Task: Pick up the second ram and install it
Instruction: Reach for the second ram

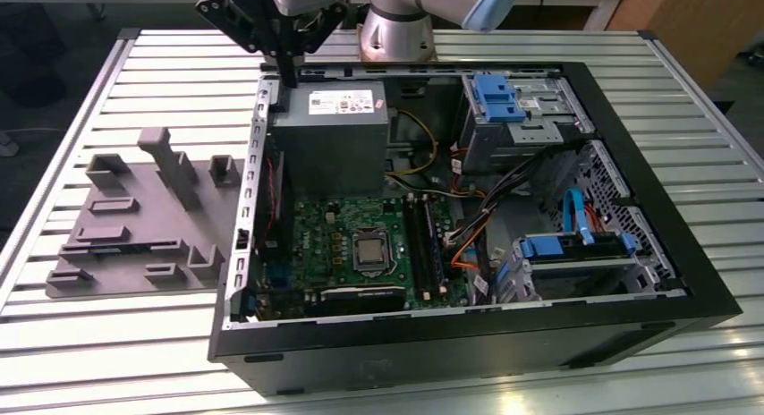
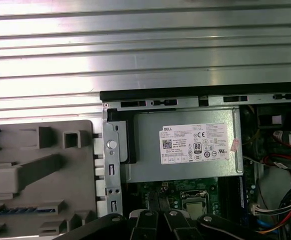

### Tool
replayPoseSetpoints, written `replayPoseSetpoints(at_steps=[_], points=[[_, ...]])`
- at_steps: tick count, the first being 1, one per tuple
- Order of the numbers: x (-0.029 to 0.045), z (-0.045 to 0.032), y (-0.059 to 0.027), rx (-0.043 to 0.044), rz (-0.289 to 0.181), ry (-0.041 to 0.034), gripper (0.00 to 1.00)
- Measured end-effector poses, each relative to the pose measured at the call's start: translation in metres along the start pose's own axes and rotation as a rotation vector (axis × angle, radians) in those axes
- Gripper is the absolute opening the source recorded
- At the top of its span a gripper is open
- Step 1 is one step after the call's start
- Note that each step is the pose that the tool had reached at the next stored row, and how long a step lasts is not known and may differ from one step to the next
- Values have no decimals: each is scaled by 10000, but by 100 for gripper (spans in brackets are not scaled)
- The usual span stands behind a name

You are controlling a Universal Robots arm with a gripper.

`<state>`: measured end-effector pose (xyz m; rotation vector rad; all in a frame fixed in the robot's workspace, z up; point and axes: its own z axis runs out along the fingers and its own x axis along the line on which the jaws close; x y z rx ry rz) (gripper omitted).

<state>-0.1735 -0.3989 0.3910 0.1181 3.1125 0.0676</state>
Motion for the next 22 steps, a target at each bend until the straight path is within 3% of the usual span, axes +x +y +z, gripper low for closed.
replayPoseSetpoints(at_steps=[22], points=[[75, 0, -6, 0, -1, 0, 11]])
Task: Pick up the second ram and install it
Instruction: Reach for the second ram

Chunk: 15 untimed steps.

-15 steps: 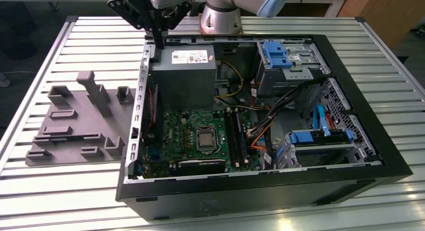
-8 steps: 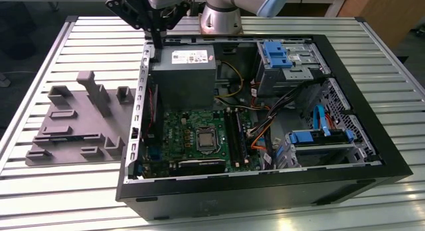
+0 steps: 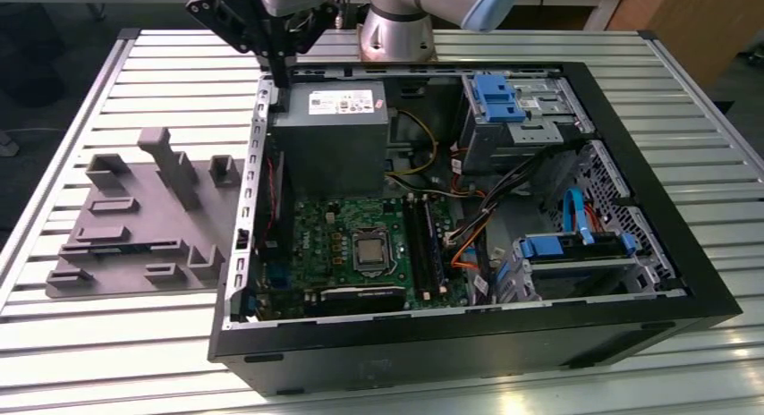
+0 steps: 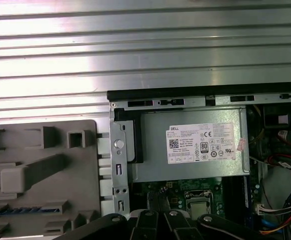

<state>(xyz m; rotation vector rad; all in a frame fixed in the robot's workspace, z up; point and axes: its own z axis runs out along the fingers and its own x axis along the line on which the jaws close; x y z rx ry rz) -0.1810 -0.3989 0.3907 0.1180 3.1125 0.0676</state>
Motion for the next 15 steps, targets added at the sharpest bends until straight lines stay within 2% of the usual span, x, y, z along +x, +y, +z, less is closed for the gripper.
replayPoseSetpoints(at_steps=[15], points=[[47, 1, -4, 0, 0, 0, 11]])
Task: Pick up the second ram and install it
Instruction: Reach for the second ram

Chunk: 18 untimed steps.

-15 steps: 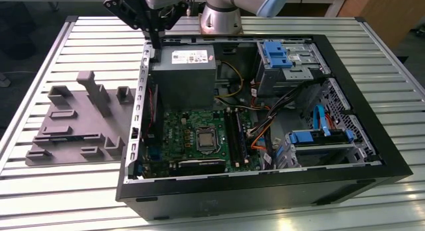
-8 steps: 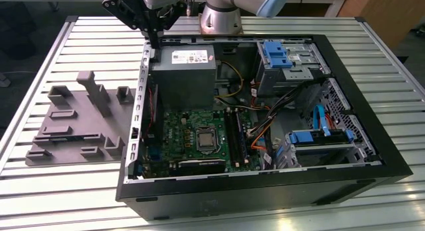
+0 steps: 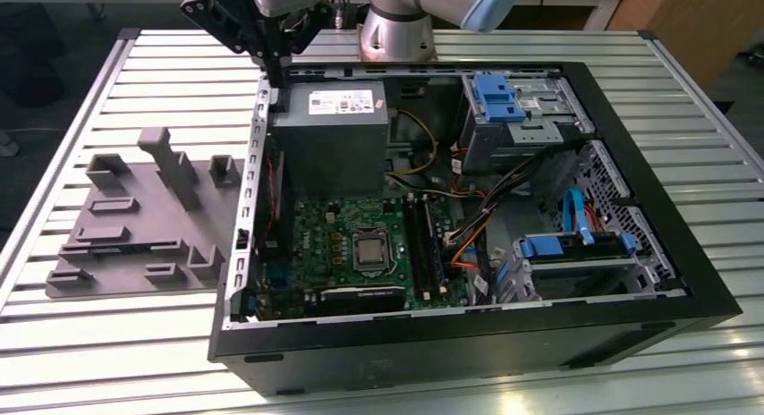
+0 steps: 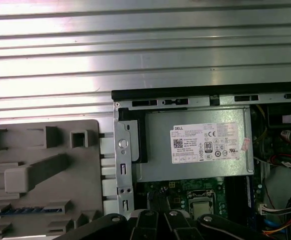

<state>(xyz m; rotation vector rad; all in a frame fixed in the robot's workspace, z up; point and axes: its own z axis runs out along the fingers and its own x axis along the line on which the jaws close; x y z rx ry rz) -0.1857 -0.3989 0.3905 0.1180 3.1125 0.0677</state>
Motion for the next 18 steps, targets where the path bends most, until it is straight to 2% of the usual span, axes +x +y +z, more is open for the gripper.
replayPoseSetpoints(at_steps=[18], points=[[57, 2, -4, 0, 0, 0, 11]])
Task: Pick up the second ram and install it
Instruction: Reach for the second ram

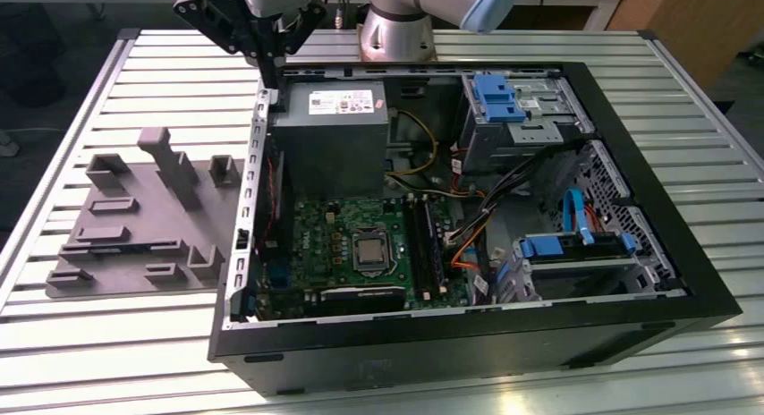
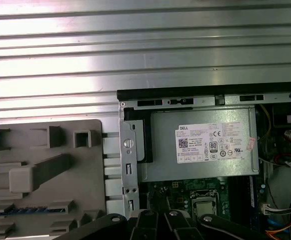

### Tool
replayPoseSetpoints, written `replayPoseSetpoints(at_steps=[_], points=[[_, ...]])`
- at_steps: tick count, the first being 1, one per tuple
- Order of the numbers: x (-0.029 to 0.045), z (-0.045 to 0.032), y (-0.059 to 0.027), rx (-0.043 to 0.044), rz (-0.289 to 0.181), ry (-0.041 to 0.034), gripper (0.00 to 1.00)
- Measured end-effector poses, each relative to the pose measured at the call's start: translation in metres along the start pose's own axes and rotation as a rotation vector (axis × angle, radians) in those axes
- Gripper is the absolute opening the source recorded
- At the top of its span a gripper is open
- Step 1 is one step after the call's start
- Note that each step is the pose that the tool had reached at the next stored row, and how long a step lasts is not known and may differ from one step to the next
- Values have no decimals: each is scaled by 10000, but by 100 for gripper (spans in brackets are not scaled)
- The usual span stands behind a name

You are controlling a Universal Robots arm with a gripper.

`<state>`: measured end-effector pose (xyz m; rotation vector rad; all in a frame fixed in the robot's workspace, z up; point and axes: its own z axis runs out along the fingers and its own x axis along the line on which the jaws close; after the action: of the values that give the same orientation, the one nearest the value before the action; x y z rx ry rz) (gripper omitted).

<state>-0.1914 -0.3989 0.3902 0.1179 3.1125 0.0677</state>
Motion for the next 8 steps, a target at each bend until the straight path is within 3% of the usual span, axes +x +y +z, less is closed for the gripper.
replayPoseSetpoints(at_steps=[8], points=[[32, 1, -3, 0, 0, 1, 11]])
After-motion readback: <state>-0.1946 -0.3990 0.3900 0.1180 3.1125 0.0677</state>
